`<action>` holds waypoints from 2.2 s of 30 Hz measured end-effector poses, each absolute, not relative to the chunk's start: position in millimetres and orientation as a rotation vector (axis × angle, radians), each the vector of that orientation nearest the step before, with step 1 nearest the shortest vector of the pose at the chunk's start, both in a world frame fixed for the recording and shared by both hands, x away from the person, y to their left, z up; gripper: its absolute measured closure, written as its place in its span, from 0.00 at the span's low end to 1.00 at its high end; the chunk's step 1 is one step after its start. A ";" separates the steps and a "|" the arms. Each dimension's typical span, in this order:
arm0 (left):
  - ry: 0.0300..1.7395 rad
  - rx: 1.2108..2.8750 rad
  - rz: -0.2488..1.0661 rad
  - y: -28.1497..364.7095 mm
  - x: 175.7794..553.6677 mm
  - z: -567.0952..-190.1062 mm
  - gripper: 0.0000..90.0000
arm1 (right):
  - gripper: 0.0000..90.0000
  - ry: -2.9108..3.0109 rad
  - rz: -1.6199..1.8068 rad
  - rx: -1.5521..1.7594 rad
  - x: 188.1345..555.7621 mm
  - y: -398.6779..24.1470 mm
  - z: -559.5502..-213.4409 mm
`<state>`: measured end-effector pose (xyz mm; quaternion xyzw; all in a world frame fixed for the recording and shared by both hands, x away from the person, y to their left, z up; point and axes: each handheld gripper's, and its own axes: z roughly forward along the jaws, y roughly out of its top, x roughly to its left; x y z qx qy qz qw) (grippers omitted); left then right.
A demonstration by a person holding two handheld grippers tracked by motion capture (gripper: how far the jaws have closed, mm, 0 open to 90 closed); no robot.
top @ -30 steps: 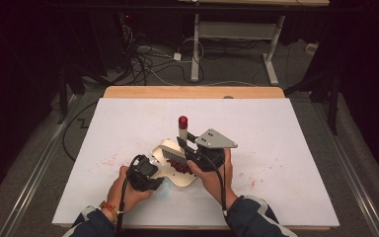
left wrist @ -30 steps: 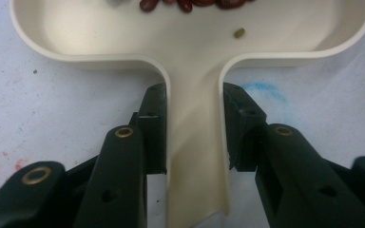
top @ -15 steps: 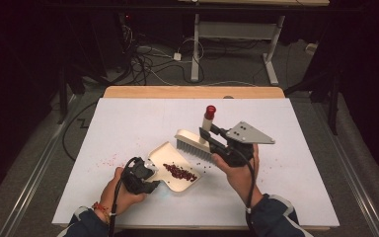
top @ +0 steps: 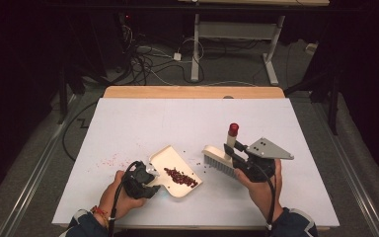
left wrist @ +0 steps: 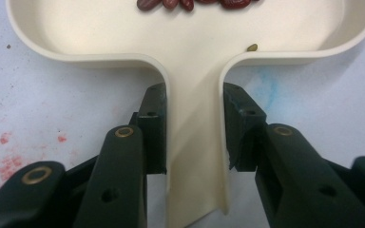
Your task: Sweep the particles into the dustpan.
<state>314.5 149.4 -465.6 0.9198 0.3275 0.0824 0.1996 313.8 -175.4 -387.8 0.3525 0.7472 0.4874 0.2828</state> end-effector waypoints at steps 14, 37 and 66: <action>0.924 2.562 0.234 147.0 314.0 -465.9 0.71 | 0.78 2.040 1.385 0.783 292.4 -125.7 -382.9; 0.935 2.542 0.160 152.2 320.2 -466.4 0.71 | 0.78 1.922 1.322 0.762 368.2 -115.7 -395.7; 0.994 2.517 0.159 163.6 325.5 -466.2 0.71 | 0.78 2.074 1.519 0.686 324.7 -112.6 -377.1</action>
